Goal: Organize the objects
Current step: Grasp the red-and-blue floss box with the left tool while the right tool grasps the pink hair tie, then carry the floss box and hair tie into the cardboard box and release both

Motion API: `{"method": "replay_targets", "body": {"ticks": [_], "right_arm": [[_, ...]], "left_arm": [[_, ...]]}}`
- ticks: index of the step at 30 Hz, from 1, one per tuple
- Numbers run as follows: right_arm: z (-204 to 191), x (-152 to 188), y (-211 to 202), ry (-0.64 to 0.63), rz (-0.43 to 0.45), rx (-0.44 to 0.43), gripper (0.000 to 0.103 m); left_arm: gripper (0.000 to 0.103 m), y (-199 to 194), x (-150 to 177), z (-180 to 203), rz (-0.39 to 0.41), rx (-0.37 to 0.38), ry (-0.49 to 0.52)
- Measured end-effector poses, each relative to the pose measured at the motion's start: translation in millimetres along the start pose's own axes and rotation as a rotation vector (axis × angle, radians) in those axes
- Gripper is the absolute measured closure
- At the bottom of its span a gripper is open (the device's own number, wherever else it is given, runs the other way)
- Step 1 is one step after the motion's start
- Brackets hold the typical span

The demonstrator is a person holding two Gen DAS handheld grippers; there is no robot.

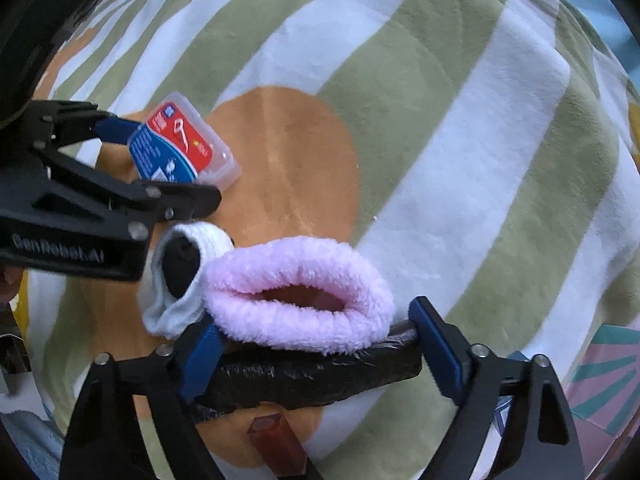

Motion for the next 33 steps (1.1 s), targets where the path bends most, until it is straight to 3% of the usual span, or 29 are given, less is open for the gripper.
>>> {"method": "replay_targets", "body": {"ticks": [6,18,27,29,33], "right_arm": [[2,2,-7,0.027,0.010,-0.029,0.039],[12,14,-44,0.119,0.054,-0.038,0.056],[19,26,-105,0.169,0.130,-0.008,0.059],[8,28,-121,0.189,0.151,0.000,0.059],[-1,28,-154,0.228,0.194,0.022,0.059]], "left_arm": [[0.021,-2,1,4,0.003,0.001,0.009],[0.021,-39,-3,16,0.066,0.006,0.015],[0.021,-97,2,28,0.148,0.010,0.012],[0.021,-108,0,13,0.165,0.010,0.013],[0.021,-145,24,7,0.208,0.013,0.001]]}}
Point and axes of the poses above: each gripper's, at about its wrist camera, not at the fingertips, and y roughly the way its jaws point, z to its right, x to its underside, the point moved 9 cm from there along y, roughly the way its jaws point, and after that the axes turned 1 degree about -y, right-handed, at the moved point
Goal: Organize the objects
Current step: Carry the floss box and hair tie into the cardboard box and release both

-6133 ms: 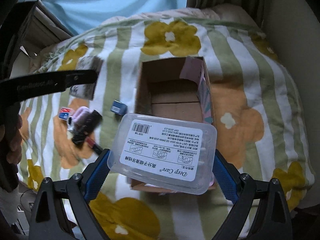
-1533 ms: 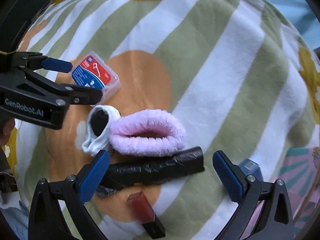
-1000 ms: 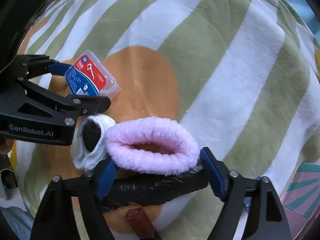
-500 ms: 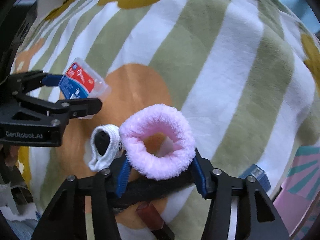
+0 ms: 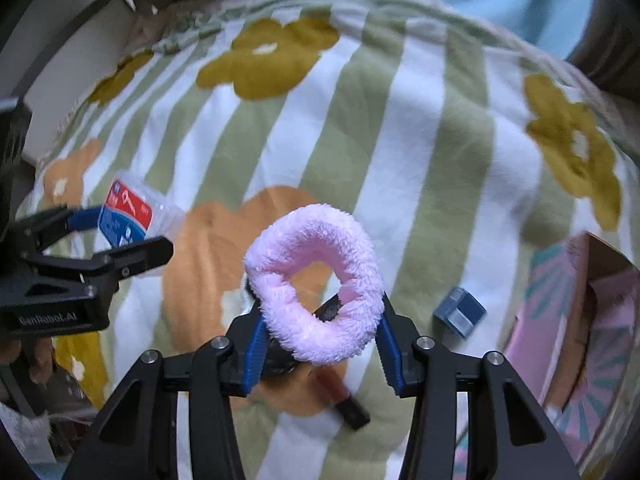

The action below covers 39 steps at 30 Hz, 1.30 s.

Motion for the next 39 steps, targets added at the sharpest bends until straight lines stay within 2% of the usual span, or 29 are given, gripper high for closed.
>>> {"method": "replay_targets", "body": {"ticks": [4,11,18,24,29,34,35,39], "right_arm": [[-16,-3,-30,0.056,0.039,0.019,0.059],[-33,33,-89,0.105,0.081,0.018,0.059],[-31,47,-112,0.085,0.110,0.014,0.059],[-22,56,-133,0.063,0.142,0.011,0.059],[3,66,-151,0.086,0.167,0.021,0.059],[43,79,-172,0.132,0.193,0.050,0.059],[48,82,-175,-0.048,0.166,0.031,0.059],[91,88,-186,0.001,0.175,0.068,0.059]], "left_arm": [[0.021,-38,13,2,0.043,0.005,-0.033],[0.021,-104,46,14,0.115,-0.024,-0.050],[0.021,-134,74,33,0.145,-0.033,-0.033],[0.021,-152,84,45,0.174,-0.036,-0.046],[0.021,-162,83,64,0.199,-0.050,-0.027],[0.021,-167,73,107,0.214,-0.025,0.024],[0.021,-167,71,114,0.216,-0.022,0.035],[0.020,-165,57,163,0.225,0.004,0.117]]}}
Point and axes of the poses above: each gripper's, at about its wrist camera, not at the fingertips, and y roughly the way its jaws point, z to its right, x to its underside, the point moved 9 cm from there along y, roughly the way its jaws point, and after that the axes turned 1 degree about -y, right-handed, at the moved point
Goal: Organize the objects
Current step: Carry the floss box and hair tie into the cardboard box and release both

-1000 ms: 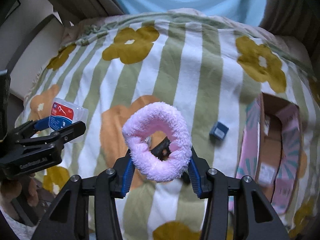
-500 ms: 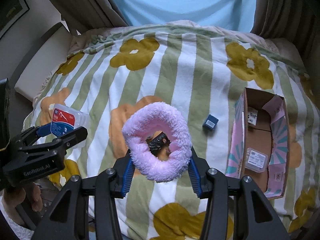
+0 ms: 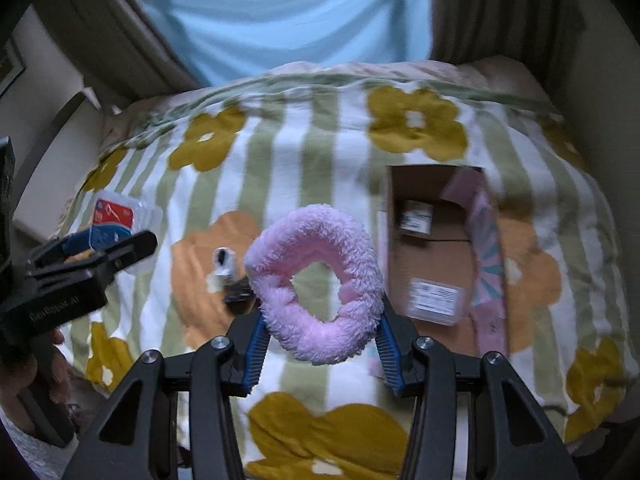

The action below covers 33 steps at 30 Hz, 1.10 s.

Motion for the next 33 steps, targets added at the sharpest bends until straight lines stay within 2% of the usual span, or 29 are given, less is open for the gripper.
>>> {"method": "replay_targets", "body": {"ticks": [8,17,21,28,33], "right_arm": [[83,14,-1,0.087,-0.028,0.069,0.059],[145,32,40,0.122,-0.113,0.099,0.059],[157,39,65,0.106,-0.154,0.086,0.059],[163,49,114,0.070,-0.225,0.044,0.059],[157,61,141,0.016,-0.244,0.036,0.059]], "left_arm": [[0.021,30,-28,95,-0.026,0.078,0.134],[0.021,103,-39,194,-0.114,0.123,0.291],[0.021,152,-40,231,-0.177,0.145,0.331],[0.020,232,-36,269,-0.273,0.152,0.396],[0.021,287,-25,292,-0.351,0.155,0.470]]}}
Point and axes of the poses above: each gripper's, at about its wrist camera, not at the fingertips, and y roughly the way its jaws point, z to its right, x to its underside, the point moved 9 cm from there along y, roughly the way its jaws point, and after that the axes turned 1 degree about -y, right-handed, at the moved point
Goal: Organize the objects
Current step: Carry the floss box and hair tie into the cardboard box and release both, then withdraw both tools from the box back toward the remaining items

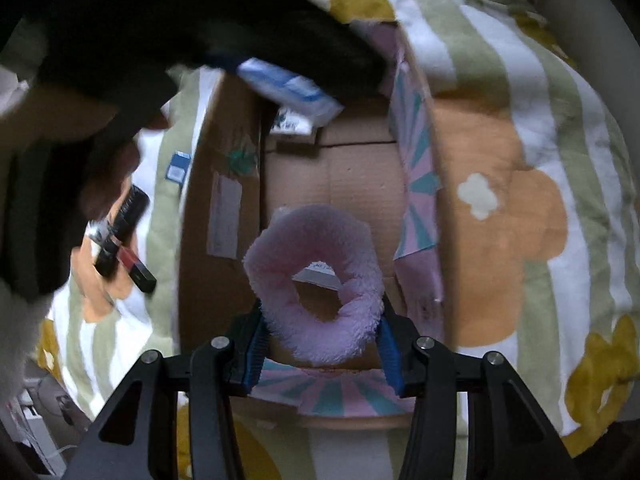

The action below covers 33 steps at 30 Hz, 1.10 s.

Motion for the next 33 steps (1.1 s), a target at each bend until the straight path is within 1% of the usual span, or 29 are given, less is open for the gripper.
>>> {"method": "replay_targets", "body": {"ticks": [4,10,11,12,13,14,16,17,20,22,29,33], "right_arm": [[-4,8,13,-0.022,-0.008,-0.014,0.059],[-4,6,22,-0.031,0.001,-0.046,0.058],[-5,4,23,-0.029,0.002,-0.049,0.046],[-5,4,25,-0.026,-0.003,-0.054,0.031],[-6,3,26,-0.020,0.001,-0.075,0.026],[-8,2,25,-0.017,0.014,-0.088,0.019],[-12,2,22,-0.020,0.047,-0.108,0.005],[-13,2,22,-0.024,0.059,-0.099,0.000],[-16,4,20,-0.036,0.089,-0.099,0.000],[-16,4,19,-0.037,0.110,-0.095,0.000],[-15,1,11,-0.058,0.109,-0.058,0.000],[-15,1,4,-0.081,0.092,-0.033,0.000]], "left_arm": [[0.020,27,-4,11,-0.043,-0.004,0.064],[0.020,44,-1,16,-0.078,-0.044,0.133],[0.020,46,-1,16,-0.081,-0.037,0.137],[0.017,47,-1,18,-0.090,-0.022,0.137],[0.003,48,-2,18,-0.093,-0.019,0.140],[0.000,47,-3,17,-0.087,-0.032,0.149],[0.000,43,-7,16,-0.058,-0.073,0.179],[0.000,42,-7,15,-0.058,-0.077,0.189],[0.000,41,-5,12,-0.064,-0.090,0.209],[0.000,40,-3,10,-0.065,-0.085,0.209],[0.000,31,4,0,-0.063,-0.074,0.190],[0.000,19,5,-1,-0.042,-0.070,0.183]]}}
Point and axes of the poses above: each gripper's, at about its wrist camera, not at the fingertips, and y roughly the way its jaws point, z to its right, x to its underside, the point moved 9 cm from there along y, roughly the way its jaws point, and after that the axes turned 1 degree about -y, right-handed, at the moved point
